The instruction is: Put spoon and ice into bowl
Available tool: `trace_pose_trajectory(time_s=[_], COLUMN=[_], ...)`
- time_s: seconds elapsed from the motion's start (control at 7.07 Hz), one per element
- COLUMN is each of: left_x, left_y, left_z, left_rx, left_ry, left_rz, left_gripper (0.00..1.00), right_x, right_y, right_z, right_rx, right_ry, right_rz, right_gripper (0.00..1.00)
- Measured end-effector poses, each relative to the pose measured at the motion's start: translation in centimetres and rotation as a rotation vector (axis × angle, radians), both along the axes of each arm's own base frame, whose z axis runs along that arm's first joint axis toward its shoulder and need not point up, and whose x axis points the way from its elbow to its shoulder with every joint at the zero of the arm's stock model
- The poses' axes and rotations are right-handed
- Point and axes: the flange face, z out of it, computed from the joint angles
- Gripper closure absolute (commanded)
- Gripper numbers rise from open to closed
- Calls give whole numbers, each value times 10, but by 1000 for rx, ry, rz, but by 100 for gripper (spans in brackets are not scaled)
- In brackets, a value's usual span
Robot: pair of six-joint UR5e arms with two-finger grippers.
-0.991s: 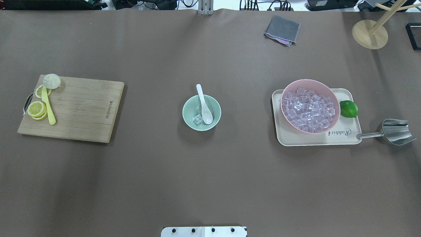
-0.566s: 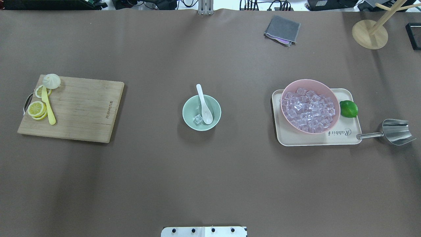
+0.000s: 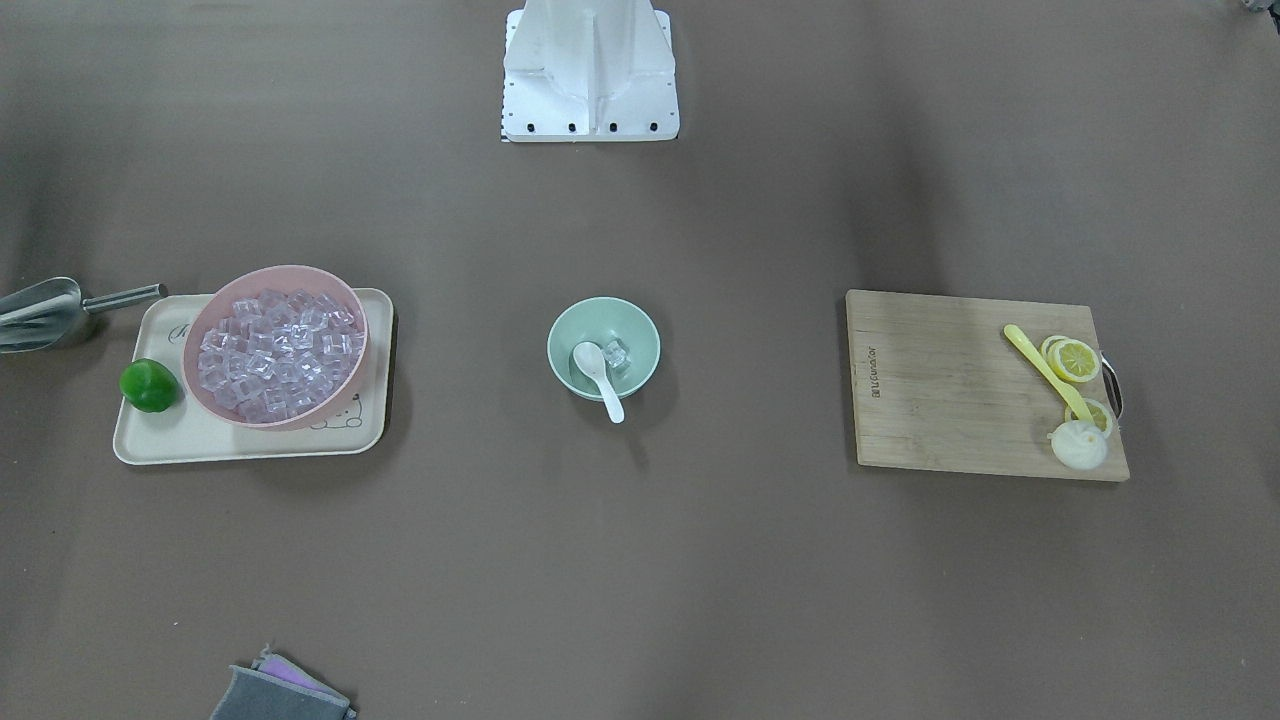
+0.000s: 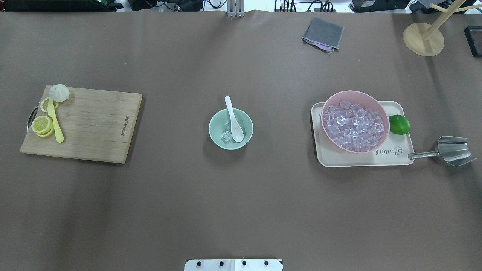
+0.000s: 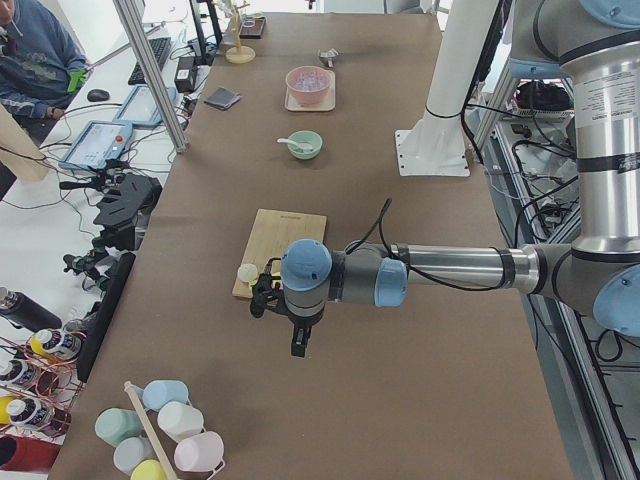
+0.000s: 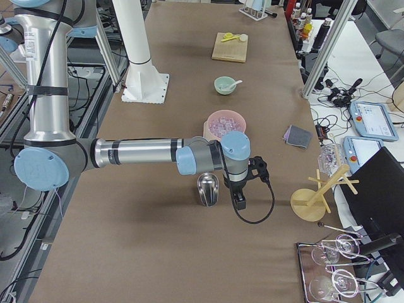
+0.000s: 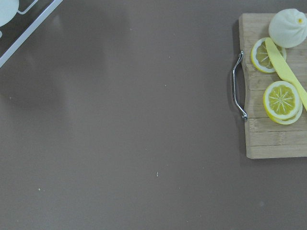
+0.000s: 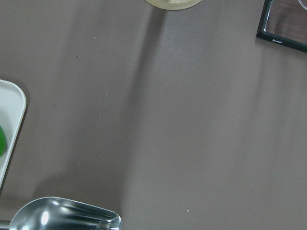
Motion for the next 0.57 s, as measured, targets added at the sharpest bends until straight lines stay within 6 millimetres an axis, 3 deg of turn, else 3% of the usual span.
trace_pose_trajectory(time_s=[0.57], left_x=[0], left_y=[0], left_z=[5], left_rx=[-8], left_ry=[0], left_rz=[1], left_gripper=[2], right_x=[0], right_y=[1], right_z=[1], right_rx=[-2], right_ry=[0], right_rz=[0], right_gripper=[0])
